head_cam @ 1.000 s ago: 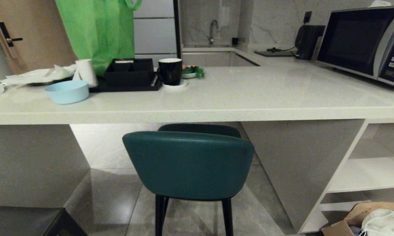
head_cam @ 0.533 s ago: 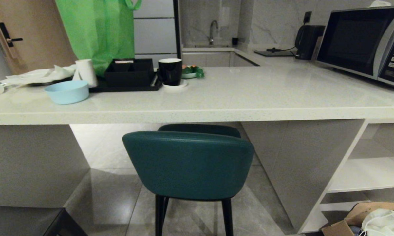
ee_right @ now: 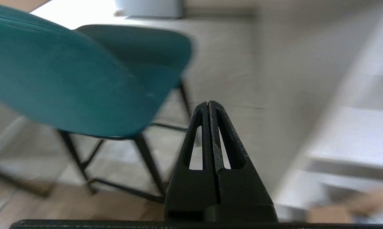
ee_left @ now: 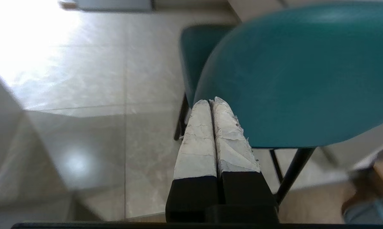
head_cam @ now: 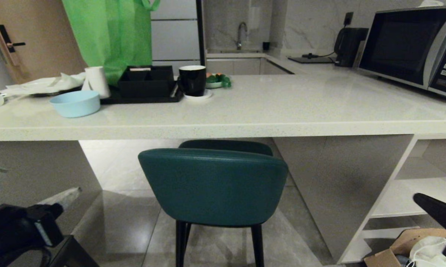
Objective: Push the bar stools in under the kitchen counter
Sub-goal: Pull the blue chair out from under the dining table
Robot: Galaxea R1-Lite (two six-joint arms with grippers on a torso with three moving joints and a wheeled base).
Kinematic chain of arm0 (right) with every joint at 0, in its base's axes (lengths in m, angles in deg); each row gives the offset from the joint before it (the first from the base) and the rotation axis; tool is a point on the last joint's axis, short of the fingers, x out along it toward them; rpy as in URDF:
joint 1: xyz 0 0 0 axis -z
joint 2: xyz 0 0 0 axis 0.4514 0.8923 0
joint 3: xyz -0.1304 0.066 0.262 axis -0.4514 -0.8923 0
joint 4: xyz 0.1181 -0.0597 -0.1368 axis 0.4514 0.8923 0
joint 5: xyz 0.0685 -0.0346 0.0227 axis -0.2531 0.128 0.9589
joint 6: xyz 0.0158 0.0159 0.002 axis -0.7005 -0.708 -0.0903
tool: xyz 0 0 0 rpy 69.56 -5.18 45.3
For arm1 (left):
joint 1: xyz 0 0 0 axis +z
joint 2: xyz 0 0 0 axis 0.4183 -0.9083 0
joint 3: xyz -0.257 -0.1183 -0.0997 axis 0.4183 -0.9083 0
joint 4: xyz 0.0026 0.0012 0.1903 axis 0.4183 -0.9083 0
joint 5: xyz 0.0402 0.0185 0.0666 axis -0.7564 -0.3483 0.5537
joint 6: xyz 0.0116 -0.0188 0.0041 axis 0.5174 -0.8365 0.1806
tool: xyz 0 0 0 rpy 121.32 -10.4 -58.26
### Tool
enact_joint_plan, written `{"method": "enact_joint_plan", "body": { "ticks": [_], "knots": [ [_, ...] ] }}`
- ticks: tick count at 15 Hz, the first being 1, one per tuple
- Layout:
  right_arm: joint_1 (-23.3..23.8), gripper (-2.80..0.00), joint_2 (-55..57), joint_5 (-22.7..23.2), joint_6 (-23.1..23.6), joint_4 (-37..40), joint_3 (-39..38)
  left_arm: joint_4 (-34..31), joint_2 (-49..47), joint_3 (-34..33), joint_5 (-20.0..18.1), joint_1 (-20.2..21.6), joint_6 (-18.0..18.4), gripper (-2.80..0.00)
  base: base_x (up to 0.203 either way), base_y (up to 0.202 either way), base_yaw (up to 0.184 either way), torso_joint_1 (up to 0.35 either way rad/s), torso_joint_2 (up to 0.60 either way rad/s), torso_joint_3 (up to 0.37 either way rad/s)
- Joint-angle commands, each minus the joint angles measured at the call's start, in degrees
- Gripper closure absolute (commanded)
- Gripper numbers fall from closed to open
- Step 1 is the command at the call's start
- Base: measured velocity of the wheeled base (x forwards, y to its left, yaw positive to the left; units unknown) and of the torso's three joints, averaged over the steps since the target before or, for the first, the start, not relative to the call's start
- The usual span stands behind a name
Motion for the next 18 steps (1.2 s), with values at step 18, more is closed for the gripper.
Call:
{"method": "enact_joint_plan", "body": {
  "ticks": [18],
  "knots": [
    [-17.2, 0.00, 63.3, -0.3, -11.0, -51.4, 11.0, 37.7, -53.3, 16.6, -13.5, 0.9, -1.8, 0.00, 0.000, 0.000, 0.000, 0.000, 0.00, 0.000]
  ]
}}
